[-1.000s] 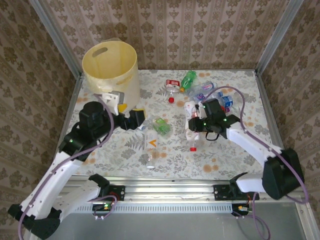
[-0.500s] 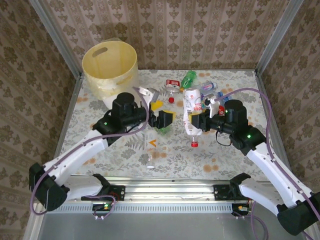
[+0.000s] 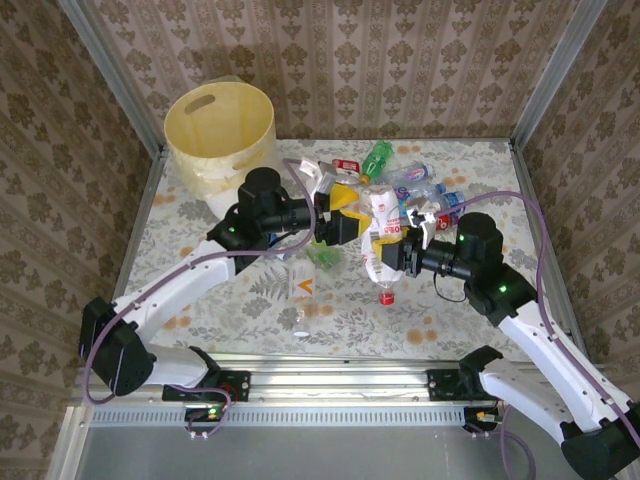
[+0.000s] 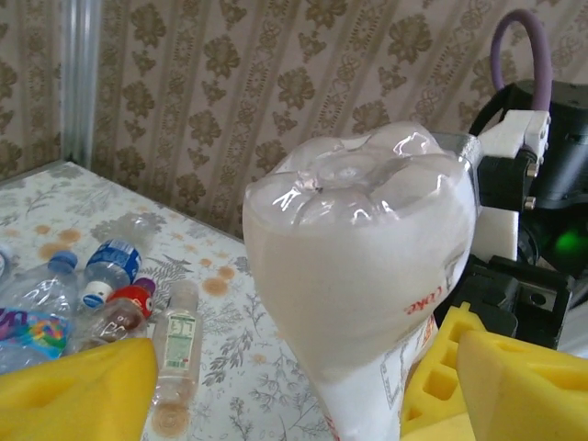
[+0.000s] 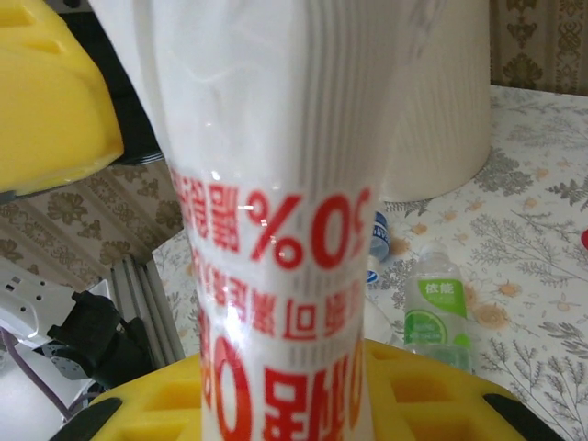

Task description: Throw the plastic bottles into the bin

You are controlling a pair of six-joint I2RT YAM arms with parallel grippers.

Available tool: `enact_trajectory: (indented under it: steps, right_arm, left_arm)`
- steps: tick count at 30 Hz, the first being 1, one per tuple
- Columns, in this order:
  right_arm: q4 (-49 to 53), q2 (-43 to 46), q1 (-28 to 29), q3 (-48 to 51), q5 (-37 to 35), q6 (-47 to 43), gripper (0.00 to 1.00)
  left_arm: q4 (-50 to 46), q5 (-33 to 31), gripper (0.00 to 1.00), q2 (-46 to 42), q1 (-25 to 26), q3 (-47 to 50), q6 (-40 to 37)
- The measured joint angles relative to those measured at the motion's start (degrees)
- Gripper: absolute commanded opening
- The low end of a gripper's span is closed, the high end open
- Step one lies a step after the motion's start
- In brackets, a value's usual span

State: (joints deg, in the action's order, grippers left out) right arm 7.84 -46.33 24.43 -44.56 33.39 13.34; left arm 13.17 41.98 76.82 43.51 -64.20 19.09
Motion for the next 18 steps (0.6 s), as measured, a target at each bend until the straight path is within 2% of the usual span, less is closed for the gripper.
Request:
enact_trajectory:
  steps: [8,15,18]
  right_arm:
    - [-2.0,0.0,1.0,0.1,1.1,-0.2,0.30]
    - [-2.1,-0.1,1.4,0.1,1.4,-1.0,0.30]
    - [-2.0,-0.2,1.4,0.1,1.4,-1.1,0.30]
  left_arm:
    - [2.3,4.6,0.71,1.2,1.5,0.0,0.6]
    - [4.6,6.5,0.47,1.6,1.9,0.0,1.4]
    - [5.2,7.1,0.41,2.4,1.8,0.0,1.7]
